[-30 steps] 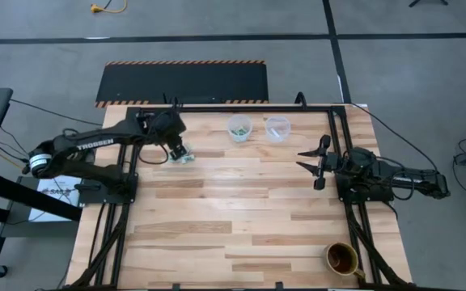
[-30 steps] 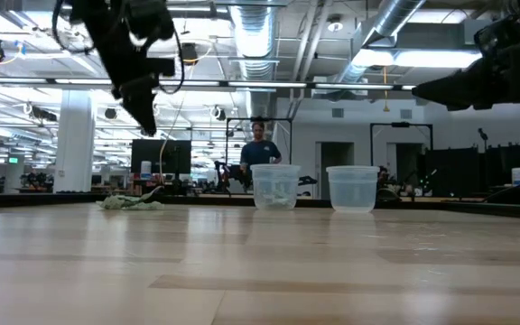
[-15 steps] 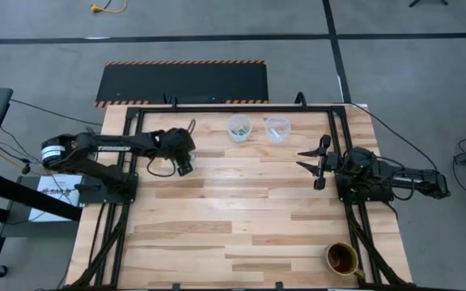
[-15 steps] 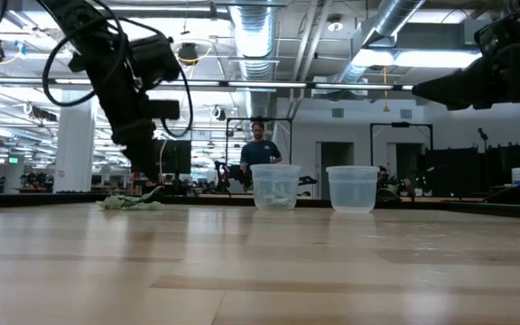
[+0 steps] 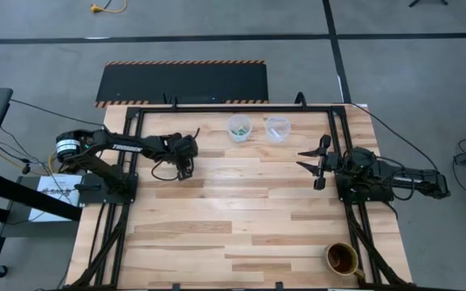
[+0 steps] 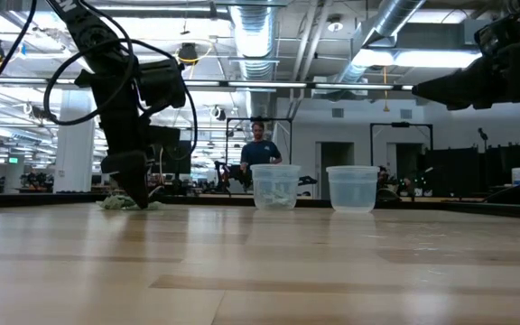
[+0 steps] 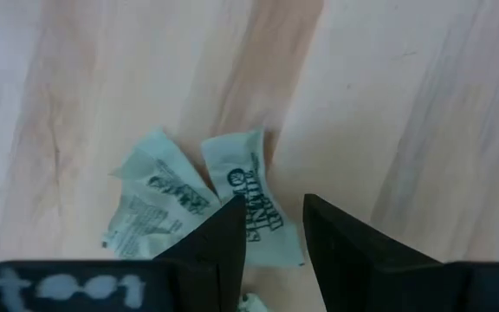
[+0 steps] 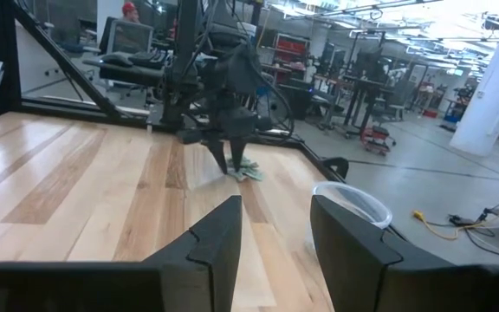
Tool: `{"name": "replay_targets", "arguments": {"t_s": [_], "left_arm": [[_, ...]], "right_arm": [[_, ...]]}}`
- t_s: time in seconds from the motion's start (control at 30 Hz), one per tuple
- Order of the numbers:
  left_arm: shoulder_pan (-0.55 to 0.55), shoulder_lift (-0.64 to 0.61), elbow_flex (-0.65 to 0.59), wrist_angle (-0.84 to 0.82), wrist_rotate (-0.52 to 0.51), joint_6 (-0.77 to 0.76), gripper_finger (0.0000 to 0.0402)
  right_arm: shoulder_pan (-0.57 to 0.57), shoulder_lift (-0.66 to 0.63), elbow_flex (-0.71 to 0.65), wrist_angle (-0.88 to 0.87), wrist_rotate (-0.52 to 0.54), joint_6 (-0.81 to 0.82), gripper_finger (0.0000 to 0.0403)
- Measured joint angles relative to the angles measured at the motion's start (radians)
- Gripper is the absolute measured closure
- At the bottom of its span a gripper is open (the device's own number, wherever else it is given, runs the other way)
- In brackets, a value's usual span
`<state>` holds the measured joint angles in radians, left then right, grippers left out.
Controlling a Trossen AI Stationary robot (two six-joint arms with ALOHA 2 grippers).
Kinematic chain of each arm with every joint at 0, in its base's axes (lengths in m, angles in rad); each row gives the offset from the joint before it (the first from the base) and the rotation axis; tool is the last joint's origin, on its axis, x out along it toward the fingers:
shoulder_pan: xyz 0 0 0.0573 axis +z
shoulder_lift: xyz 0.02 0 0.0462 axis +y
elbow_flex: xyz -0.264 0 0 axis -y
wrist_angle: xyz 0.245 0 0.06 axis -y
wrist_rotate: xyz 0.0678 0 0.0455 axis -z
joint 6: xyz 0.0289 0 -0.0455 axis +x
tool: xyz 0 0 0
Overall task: Pick and place Stevia / Truvia into bins
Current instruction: Put the stevia packet into the right transparent container
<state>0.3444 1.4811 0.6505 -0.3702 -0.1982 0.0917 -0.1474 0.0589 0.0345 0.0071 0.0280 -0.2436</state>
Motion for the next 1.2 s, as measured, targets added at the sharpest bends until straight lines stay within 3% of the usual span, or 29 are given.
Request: {"name": "replay_targets", "arguments": {"t_s": [0.43, 0.57, 0.8, 1.0, 1.2], "left_arm": [[0.0, 0.011, 0.0, -0.014, -0.004, 0.027, 0.0297], [-0.003, 0.036, 0.005, -0.019, -0.001, 0.037, 0.032], [-0.033, 0.063, 0.009, -0.023, -0.012, 0.062, 0.0395], [-0.079, 0.07, 0.041, -0.026, -0.068, 0.084, 0.04], [-0.117, 0.071, 0.07, 0.112, -0.096, 0.149, 0.0401]], "right_arm": [[0.0, 0.0, -0.008, 0.001, 0.0, 0.0, 0.0269], [0.0, 0.0, -0.008, 0.001, 0.0, 0.0, 0.0269], [0.0, 0.0, -0.008, 0.002, 0.0, 0.0, 0.0269], [0.0, 0.0, -0.008, 0.014, 0.0, 0.021, 0.0269], [0.009, 0.0, -0.009, 0.083, -0.005, 0.06, 0.0269]]}}
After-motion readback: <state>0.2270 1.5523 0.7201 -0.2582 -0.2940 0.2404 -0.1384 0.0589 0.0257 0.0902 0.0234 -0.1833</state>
